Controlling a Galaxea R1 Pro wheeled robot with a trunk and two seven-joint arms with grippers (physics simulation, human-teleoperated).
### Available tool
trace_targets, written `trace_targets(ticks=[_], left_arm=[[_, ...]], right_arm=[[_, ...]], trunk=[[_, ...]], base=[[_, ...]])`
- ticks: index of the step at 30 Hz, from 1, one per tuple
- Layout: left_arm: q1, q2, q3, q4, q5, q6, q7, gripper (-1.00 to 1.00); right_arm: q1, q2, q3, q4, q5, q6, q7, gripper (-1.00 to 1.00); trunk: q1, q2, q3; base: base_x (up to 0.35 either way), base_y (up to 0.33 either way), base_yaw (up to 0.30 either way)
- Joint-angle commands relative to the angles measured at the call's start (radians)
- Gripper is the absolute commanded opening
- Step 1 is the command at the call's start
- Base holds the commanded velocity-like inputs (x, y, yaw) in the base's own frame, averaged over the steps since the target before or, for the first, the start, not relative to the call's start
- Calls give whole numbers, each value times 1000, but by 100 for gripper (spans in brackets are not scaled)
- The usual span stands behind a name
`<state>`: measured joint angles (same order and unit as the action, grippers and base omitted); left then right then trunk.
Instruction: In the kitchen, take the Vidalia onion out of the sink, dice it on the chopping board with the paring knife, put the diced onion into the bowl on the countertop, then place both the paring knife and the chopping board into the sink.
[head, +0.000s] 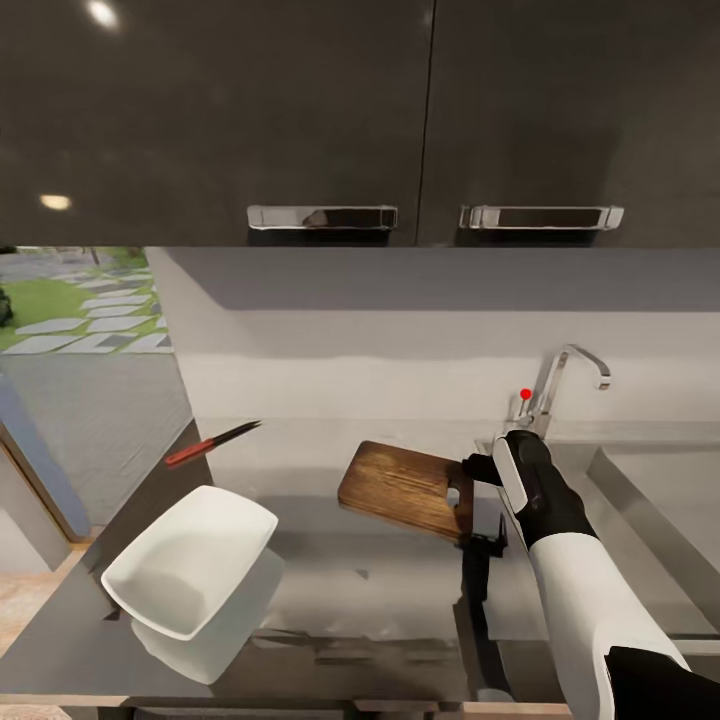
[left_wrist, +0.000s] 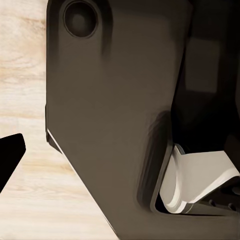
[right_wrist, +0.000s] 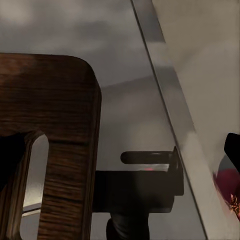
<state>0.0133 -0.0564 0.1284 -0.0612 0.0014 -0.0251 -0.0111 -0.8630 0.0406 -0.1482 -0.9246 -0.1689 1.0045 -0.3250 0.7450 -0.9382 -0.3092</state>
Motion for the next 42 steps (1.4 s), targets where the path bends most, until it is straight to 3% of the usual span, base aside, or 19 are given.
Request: trace_targets(ticks=[1, 42], left_arm=[[0, 0, 7, -2, 0, -1, -1, 100], [0, 0, 7, -3, 0, -1, -1, 100]], right_arm=[[-1, 1, -2, -1, -11, 2, -9, 100], [-1, 1, -2, -1, -11, 2, -9, 100]], trunk=[[0, -1, -1], [0, -1, -26]], base=[[0, 0, 0], [-22, 13, 7]])
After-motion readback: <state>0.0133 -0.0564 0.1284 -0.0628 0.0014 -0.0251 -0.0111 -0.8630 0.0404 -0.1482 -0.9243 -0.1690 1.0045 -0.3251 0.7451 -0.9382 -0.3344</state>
